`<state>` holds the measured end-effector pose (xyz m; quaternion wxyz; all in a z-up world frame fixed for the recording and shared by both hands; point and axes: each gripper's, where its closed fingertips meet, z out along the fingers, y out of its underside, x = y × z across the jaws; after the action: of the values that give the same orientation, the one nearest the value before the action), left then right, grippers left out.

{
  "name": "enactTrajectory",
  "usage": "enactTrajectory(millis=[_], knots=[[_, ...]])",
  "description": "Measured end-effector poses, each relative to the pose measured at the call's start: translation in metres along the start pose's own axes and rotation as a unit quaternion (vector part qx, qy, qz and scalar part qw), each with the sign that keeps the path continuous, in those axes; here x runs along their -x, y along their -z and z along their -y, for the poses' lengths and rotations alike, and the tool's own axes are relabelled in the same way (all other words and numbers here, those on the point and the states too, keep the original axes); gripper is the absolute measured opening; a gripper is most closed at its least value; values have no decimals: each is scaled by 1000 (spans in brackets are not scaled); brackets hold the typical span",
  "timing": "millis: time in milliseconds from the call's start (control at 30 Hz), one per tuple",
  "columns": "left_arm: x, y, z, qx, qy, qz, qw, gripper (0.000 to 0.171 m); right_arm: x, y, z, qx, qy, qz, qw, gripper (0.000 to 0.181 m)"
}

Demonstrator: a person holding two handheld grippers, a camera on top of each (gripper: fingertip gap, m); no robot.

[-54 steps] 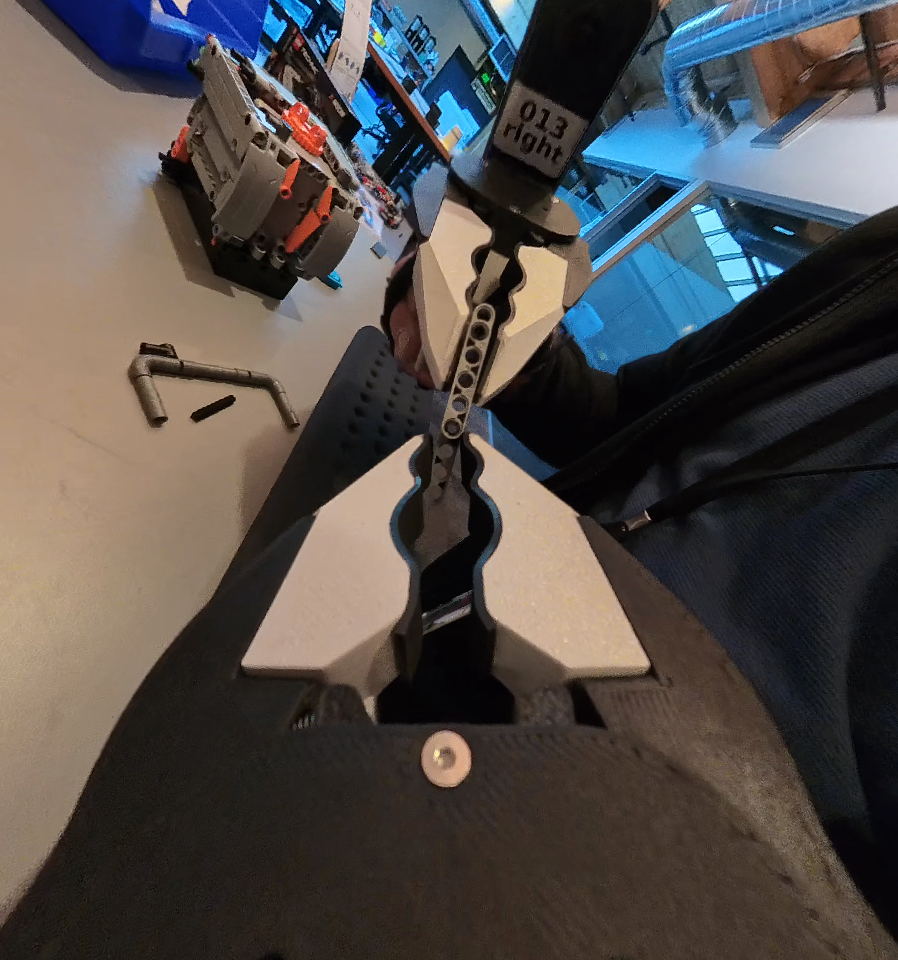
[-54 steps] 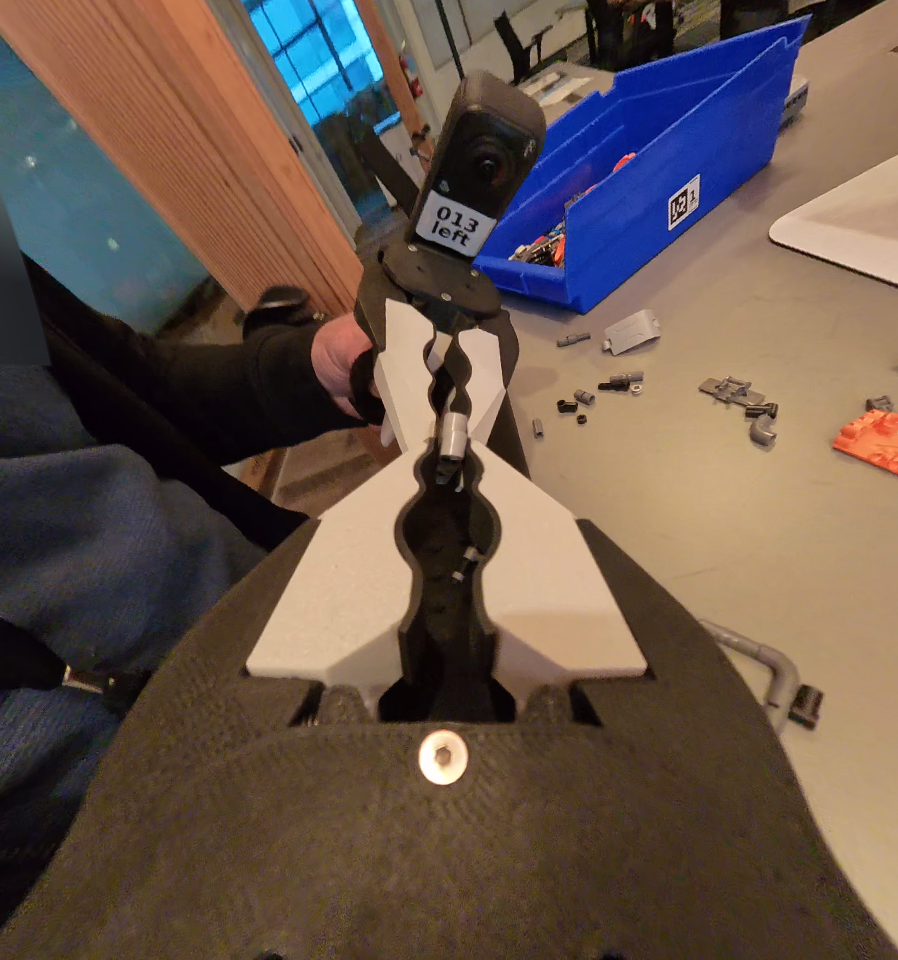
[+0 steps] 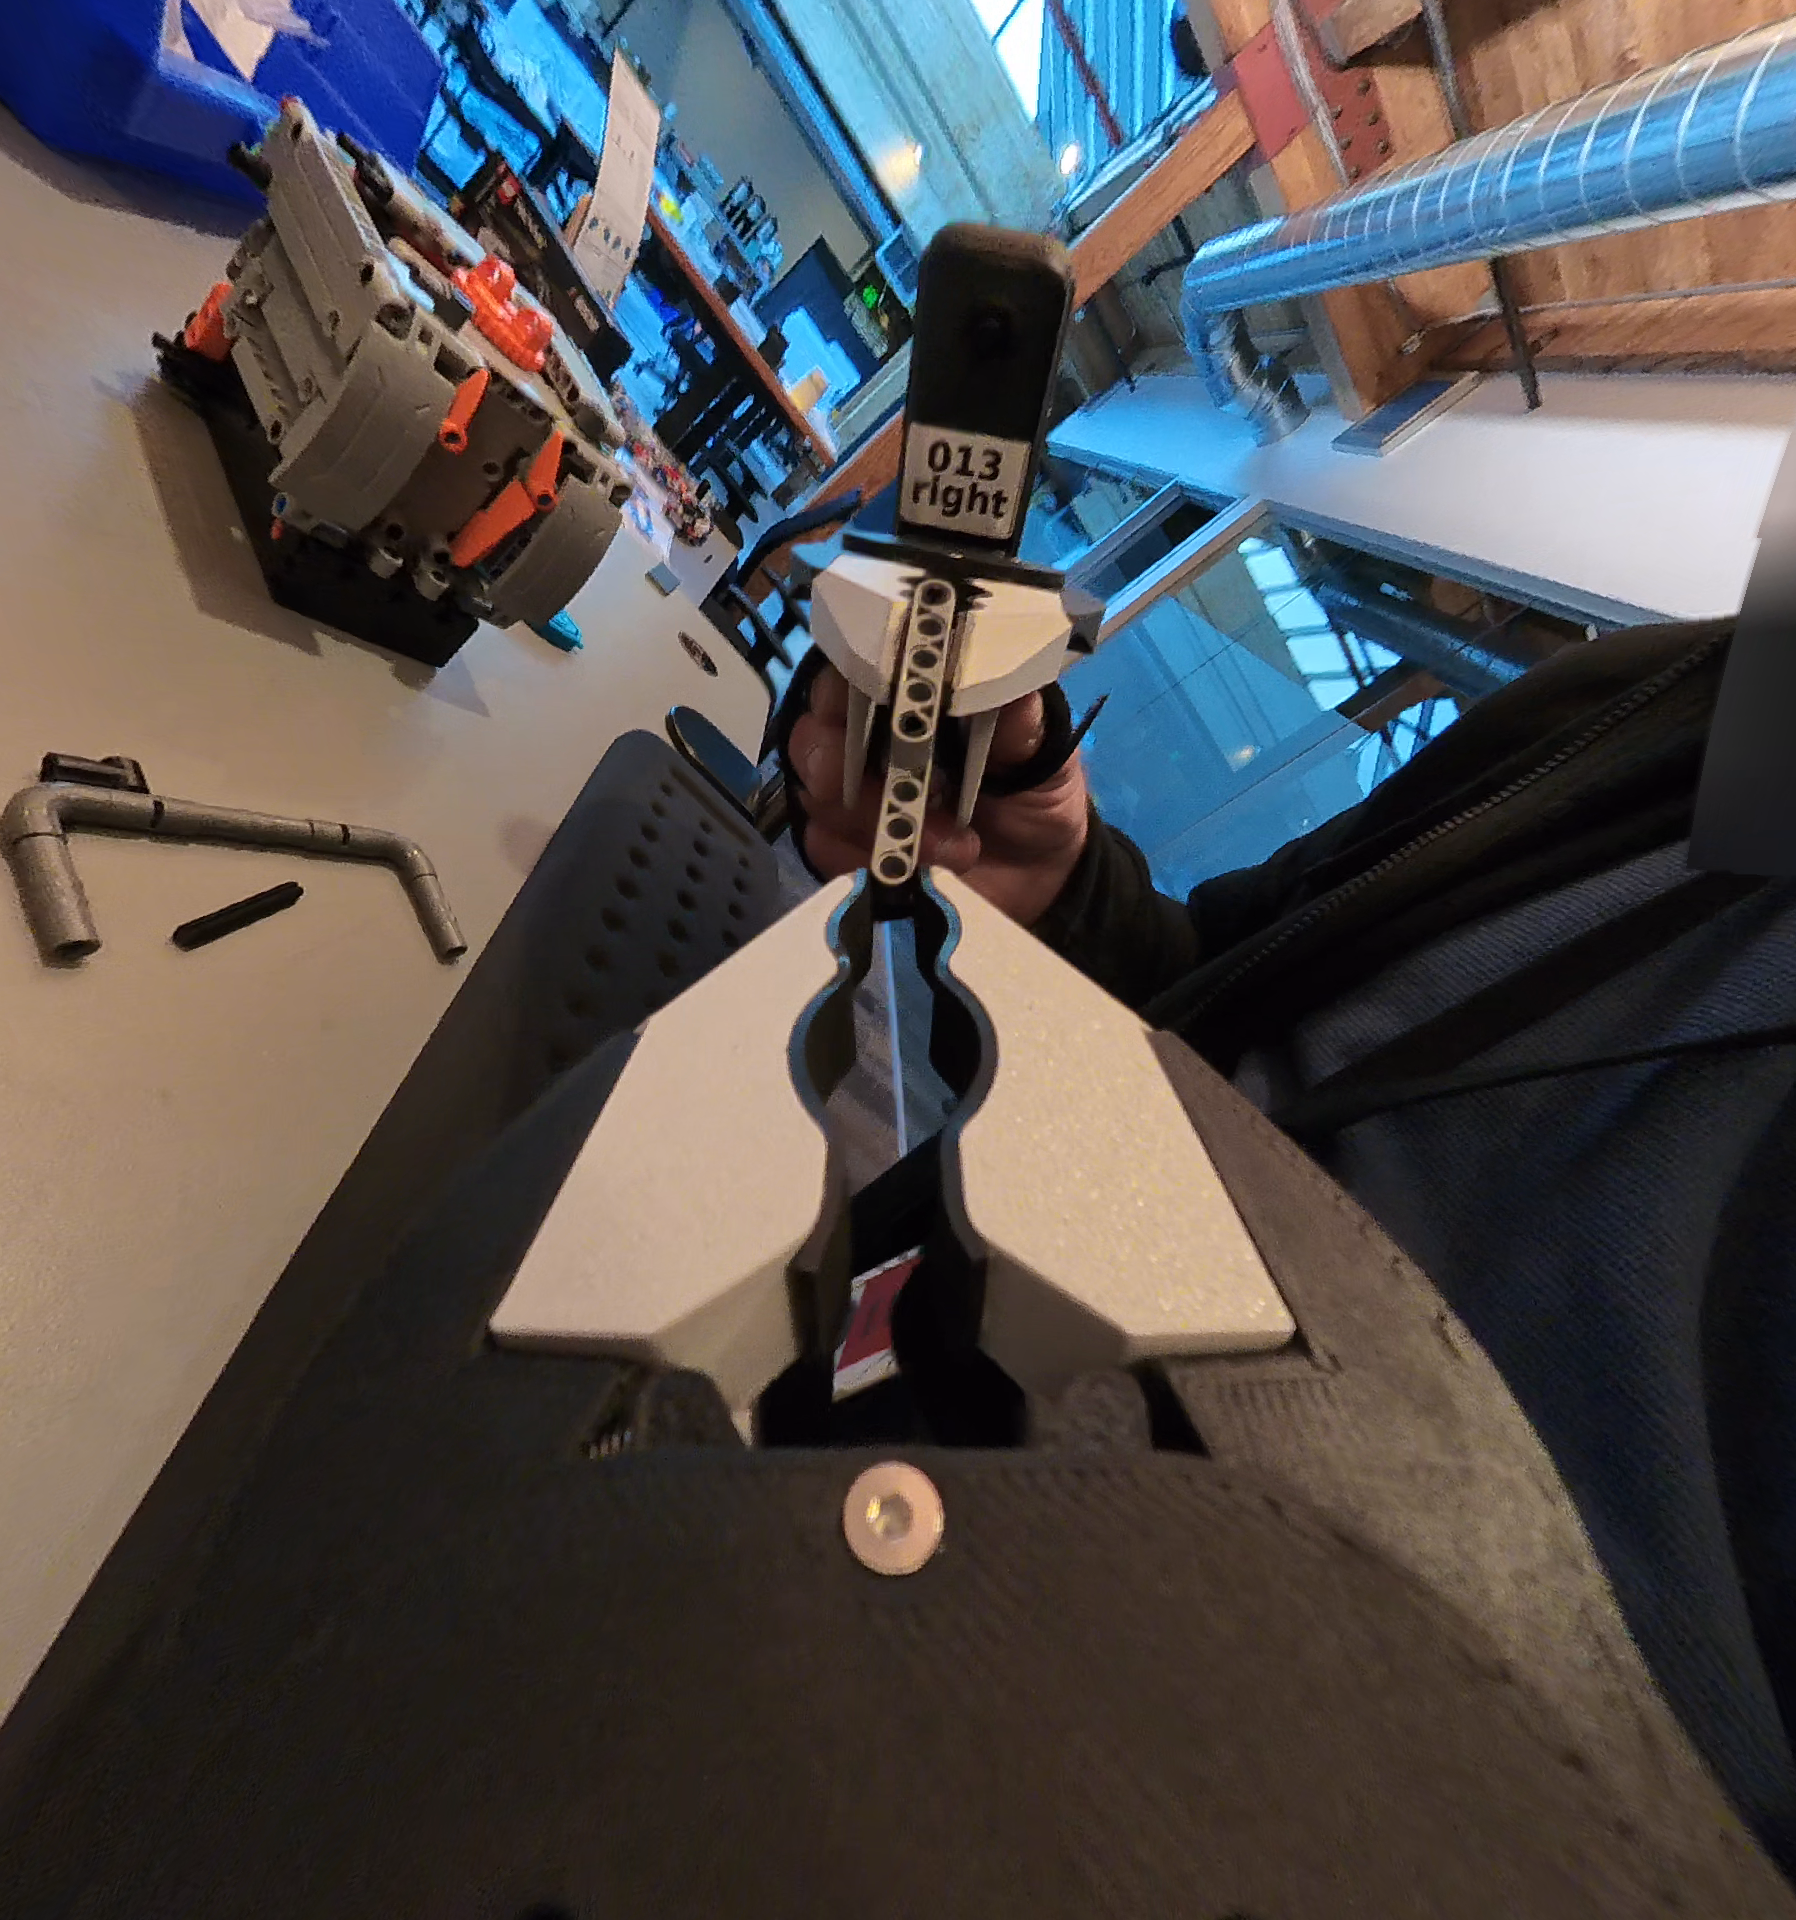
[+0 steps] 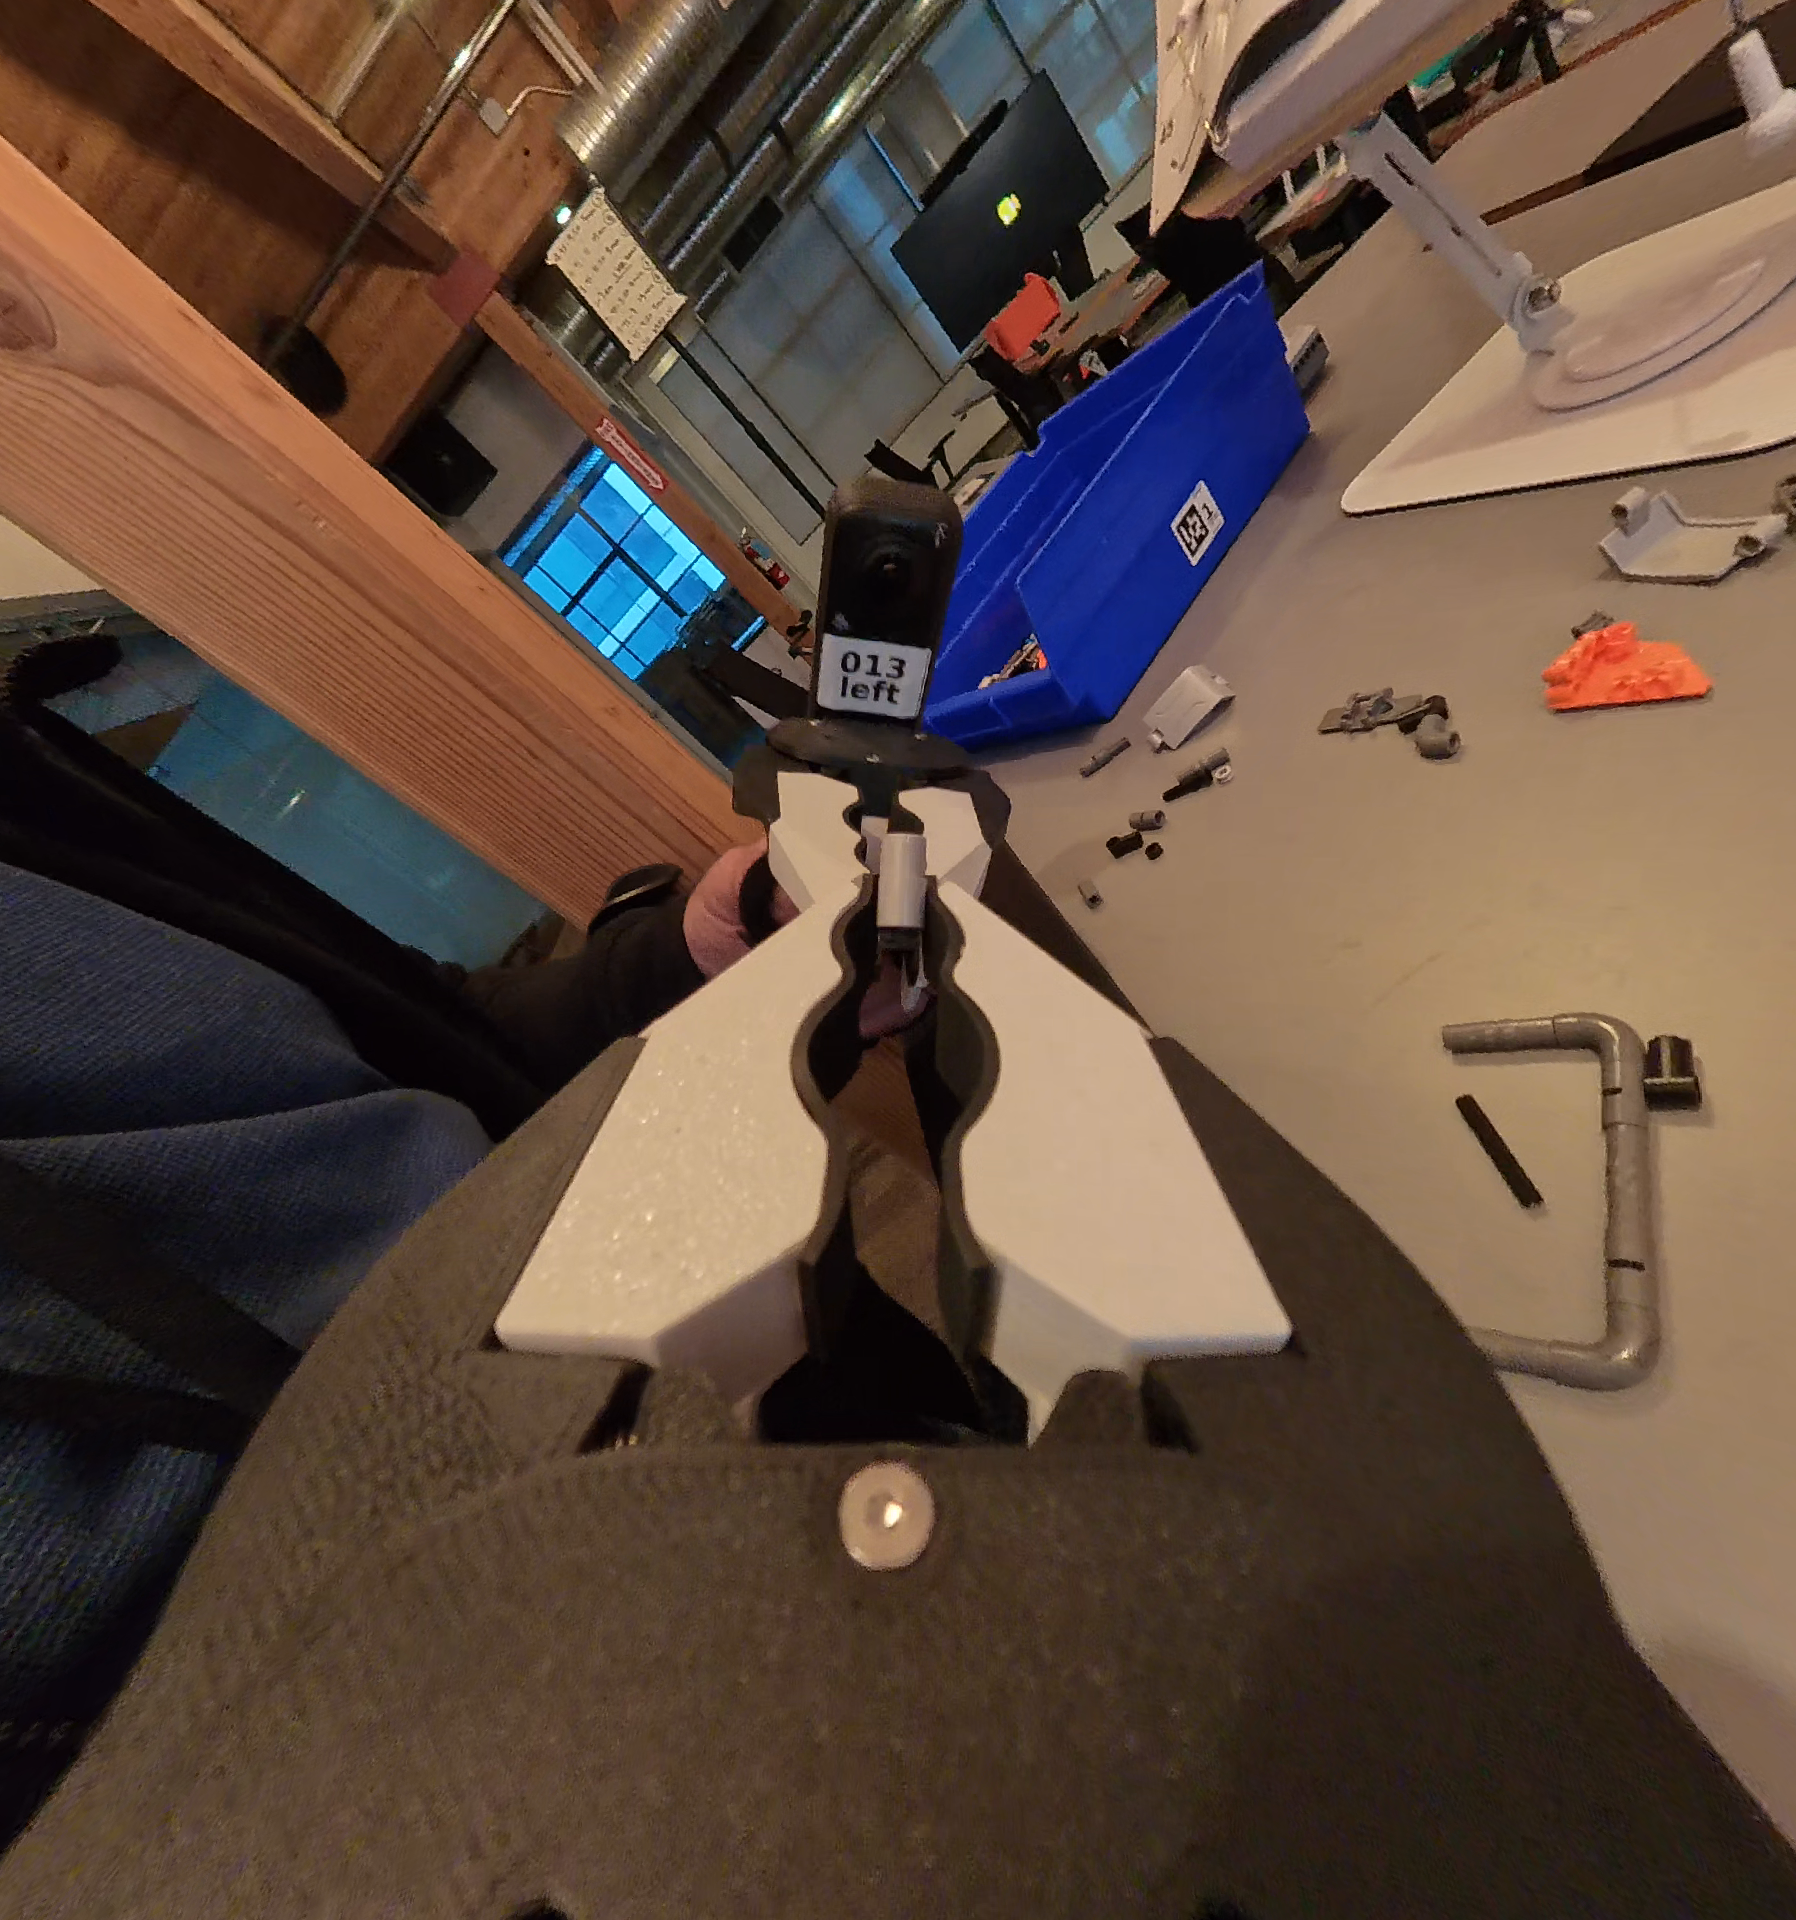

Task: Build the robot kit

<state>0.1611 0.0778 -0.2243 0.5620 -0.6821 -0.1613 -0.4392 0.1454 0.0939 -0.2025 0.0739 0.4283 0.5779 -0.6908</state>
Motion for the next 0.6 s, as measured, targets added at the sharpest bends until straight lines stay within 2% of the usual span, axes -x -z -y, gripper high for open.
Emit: enactTrajectory(millis=[200,467,600], knots=[[-1,1,3,18,-1,-2,1000,4,0,6,-5,-33,-23,-7,999,5],[-1,-3,12,-21,32,-27,999,5,-3,10,-5,-106,-76,-9,991,5],[0,-5,13,-21,37,-32,999,4,-5,11,-4,-137,-97,-4,986,5]])
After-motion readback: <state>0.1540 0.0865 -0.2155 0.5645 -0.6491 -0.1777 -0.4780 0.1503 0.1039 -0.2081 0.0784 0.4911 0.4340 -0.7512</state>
